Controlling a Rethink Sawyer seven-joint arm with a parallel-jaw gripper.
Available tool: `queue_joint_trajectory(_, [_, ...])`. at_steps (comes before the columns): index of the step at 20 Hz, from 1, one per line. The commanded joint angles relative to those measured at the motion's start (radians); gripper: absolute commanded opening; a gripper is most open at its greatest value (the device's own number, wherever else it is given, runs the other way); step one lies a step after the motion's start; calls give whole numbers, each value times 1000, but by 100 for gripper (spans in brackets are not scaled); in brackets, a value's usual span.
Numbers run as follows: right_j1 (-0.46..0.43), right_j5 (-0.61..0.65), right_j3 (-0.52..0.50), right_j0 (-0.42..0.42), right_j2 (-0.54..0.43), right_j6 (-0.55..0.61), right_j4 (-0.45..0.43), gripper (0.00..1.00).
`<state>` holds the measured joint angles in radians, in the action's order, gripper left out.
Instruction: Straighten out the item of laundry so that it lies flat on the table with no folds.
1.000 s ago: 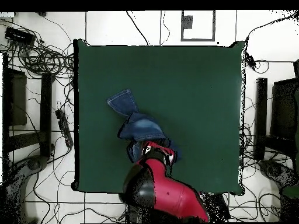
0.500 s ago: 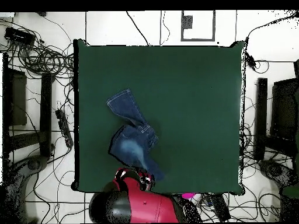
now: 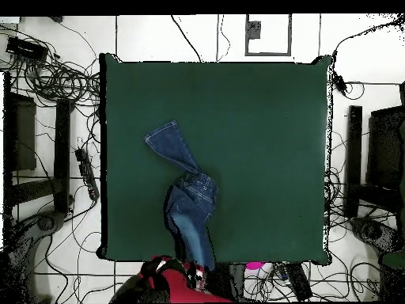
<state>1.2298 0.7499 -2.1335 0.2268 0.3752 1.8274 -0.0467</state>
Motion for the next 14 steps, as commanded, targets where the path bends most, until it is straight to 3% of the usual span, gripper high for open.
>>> queue_joint_trajectory(1, [114,220,60,49,-3,124,-30,0])
queue_joint_trajectory(6, [129,162,13,54,5,147,-41,0])
queue_joint_trajectory(14, [220,356,78,98,32,166,-72,0])
